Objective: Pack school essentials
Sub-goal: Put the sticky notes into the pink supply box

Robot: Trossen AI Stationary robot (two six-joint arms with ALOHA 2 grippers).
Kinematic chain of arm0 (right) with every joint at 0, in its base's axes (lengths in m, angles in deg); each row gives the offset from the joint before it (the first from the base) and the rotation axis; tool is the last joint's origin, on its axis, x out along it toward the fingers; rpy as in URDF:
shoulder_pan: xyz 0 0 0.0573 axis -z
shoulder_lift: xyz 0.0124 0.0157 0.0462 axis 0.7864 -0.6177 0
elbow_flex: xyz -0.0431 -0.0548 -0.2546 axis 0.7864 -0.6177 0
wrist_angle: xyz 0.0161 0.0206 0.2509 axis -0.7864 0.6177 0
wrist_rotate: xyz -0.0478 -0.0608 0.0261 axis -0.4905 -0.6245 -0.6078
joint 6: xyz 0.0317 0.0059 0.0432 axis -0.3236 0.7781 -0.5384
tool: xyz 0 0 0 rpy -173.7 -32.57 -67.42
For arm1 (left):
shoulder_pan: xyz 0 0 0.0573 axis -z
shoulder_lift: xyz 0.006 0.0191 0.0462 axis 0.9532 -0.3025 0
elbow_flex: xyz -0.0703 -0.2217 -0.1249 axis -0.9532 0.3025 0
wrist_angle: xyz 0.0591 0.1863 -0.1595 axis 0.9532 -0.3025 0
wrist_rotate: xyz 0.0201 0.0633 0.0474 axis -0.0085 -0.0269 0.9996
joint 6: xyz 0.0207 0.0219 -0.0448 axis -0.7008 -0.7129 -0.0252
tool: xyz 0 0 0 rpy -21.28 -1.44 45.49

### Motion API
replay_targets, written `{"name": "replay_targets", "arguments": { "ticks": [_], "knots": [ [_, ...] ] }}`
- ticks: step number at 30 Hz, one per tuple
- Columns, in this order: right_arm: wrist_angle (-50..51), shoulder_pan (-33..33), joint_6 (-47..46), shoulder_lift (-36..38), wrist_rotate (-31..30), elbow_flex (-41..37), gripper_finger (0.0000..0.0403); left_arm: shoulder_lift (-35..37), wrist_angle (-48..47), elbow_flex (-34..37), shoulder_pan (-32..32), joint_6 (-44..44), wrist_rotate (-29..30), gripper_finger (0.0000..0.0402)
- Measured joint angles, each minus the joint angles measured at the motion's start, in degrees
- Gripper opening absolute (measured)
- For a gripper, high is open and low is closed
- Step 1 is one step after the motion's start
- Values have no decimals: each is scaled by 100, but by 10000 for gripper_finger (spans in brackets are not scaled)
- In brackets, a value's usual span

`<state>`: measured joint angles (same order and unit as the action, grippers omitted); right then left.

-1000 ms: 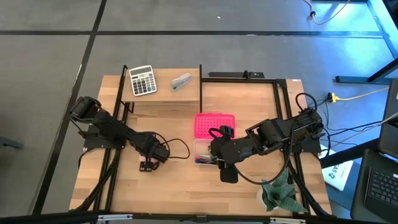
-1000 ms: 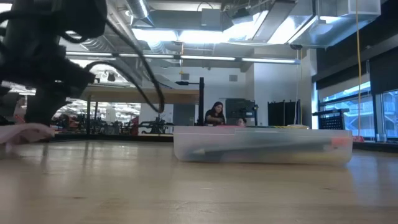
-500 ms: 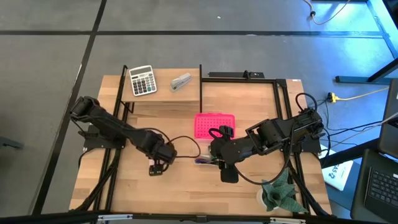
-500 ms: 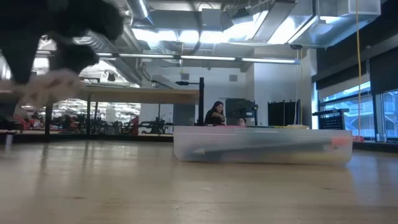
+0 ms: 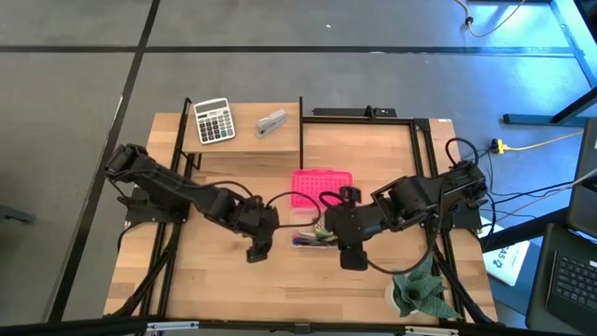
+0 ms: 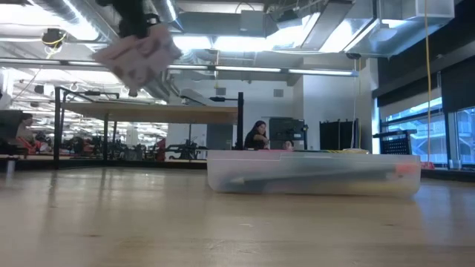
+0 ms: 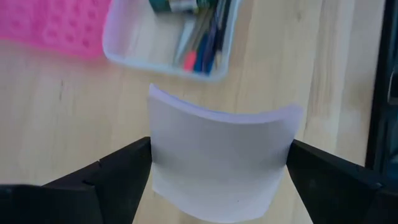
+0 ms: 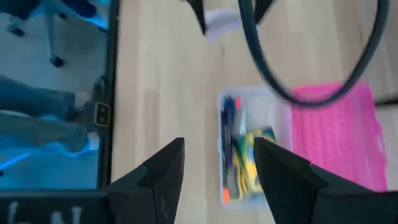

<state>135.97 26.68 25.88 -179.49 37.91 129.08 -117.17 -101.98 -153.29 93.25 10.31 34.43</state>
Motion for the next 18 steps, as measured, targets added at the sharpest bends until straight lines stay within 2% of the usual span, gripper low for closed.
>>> {"name": "replay_targets", "arguments": {
  "ticks": [7, 13, 18],
  "knots": [
    [579, -33, -376, 84, -490, 0, 193, 0, 911, 0, -324, -95, 99, 352],
    [680, -35, -377, 88, -514, 0, 193, -155, 1881, -11, -641, -480, 164, 352],
    [668, -35, -381, 88, -512, 0, 193, -637, 2418, -9, -784, -789, 168, 352]
  ]
}}
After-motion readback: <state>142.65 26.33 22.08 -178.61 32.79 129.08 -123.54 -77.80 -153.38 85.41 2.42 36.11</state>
